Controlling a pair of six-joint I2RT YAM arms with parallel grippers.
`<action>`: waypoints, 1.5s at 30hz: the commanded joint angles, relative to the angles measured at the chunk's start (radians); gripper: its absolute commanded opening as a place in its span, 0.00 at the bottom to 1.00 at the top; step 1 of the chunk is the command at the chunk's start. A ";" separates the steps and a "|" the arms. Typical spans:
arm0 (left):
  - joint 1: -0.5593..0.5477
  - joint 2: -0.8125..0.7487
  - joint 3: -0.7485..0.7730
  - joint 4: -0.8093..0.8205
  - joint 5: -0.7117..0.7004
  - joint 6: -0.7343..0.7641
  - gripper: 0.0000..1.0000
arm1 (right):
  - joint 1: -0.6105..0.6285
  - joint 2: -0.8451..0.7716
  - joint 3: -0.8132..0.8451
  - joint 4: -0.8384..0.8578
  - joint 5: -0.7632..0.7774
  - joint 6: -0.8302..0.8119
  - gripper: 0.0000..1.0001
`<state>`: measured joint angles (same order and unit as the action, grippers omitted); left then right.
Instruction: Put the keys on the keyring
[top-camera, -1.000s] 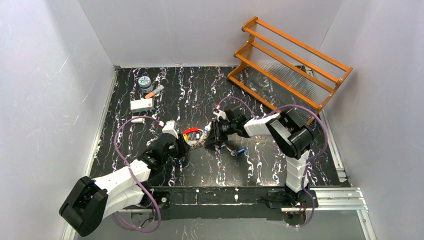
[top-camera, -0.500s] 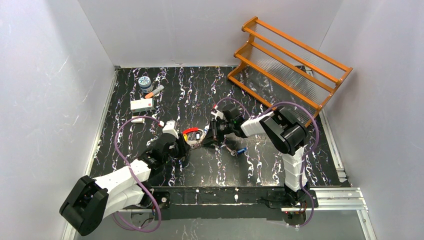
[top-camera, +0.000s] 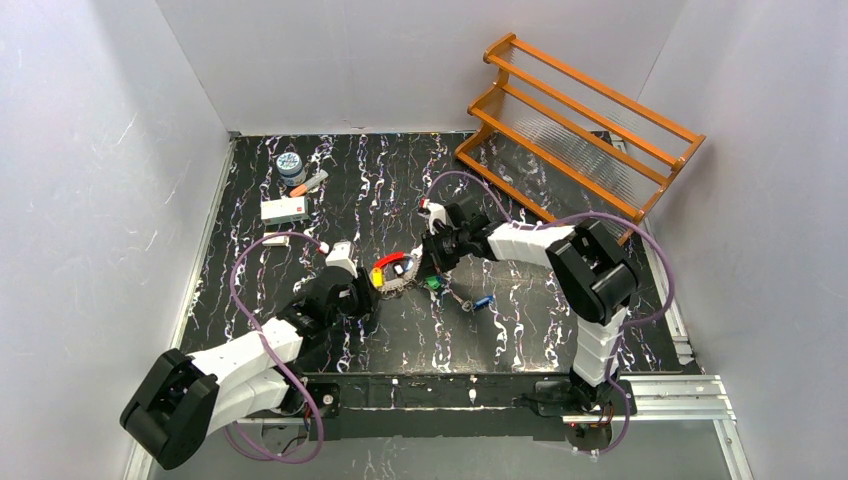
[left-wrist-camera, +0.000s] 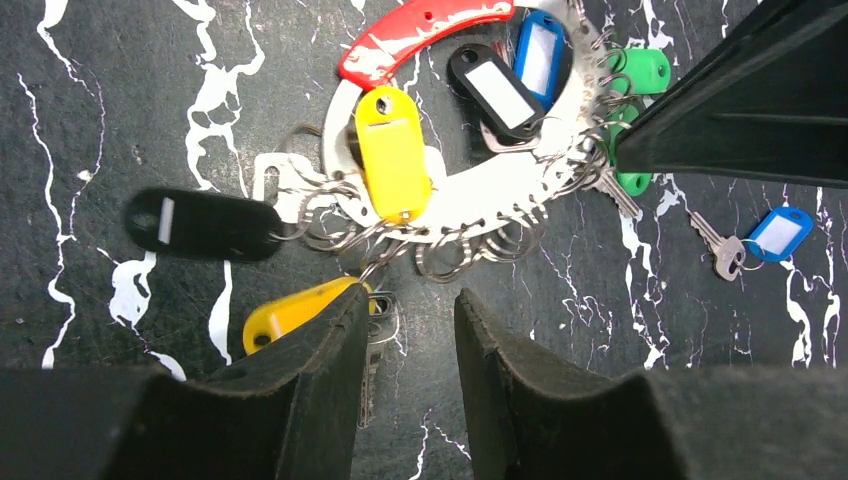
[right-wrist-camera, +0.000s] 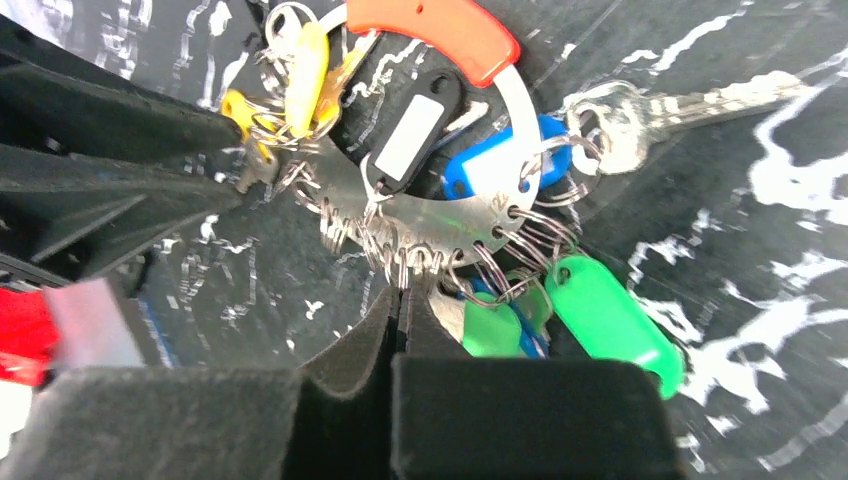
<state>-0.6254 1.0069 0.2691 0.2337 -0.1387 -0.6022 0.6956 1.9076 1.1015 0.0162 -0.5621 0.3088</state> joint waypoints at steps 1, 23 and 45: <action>0.003 0.015 0.025 0.015 0.000 0.010 0.36 | -0.001 -0.094 0.038 -0.173 0.204 -0.181 0.25; 0.003 0.029 0.022 0.026 0.013 0.003 0.36 | -0.028 -0.054 -0.023 0.032 0.002 0.160 0.32; 0.003 0.028 0.015 0.030 0.008 0.001 0.36 | -0.006 -0.041 0.032 -0.071 0.209 0.092 0.08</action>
<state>-0.6254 1.0405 0.2703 0.2626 -0.1223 -0.6033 0.6750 1.9175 1.0985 -0.0086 -0.4980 0.4622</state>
